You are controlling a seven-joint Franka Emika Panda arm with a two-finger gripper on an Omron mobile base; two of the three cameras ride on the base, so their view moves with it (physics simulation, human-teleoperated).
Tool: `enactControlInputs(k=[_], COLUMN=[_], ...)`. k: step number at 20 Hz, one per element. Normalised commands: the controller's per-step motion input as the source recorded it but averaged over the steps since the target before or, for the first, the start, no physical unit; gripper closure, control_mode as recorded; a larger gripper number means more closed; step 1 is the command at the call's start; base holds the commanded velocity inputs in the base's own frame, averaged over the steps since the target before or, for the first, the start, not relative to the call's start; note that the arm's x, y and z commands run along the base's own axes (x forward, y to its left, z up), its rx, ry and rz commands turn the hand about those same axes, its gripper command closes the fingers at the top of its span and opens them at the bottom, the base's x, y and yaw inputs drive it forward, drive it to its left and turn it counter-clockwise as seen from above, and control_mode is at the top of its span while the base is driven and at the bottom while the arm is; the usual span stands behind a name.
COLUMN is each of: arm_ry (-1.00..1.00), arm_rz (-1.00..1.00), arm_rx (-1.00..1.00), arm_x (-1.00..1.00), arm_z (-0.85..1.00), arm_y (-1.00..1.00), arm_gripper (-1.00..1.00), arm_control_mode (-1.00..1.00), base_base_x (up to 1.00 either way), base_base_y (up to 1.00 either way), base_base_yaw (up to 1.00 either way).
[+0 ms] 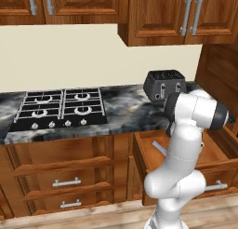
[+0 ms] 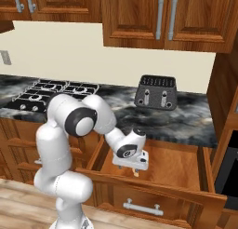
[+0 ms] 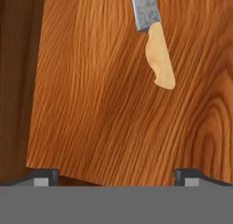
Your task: Pick up the knife from the drawer and place it on the cutting board. Then place the meat from the plate to the cutting board.
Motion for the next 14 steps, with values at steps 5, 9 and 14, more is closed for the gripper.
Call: enactControlInputs(k=[5, 9, 14], arm_ry=[-0.01, 0.00, 0.00], arm_rz=[0.03, 0.03, 0.00], arm_rx=[0.00, 0.00, 0.00], arm_x=[0.32, 0.33, 0.17], arm_z=[-0.17, -0.14, -0.02], arm_y=[0.00, 0.00, 0.00], arm_gripper=[-1.00, -1.00, -1.00], arm_control_mode=[-1.00, -1.00, -1.00], base_base_x=[0.00, 0.00, 0.00], base_base_y=[0.00, 0.00, 0.00], base_base_yaw=[0.00, 0.00, 0.00])
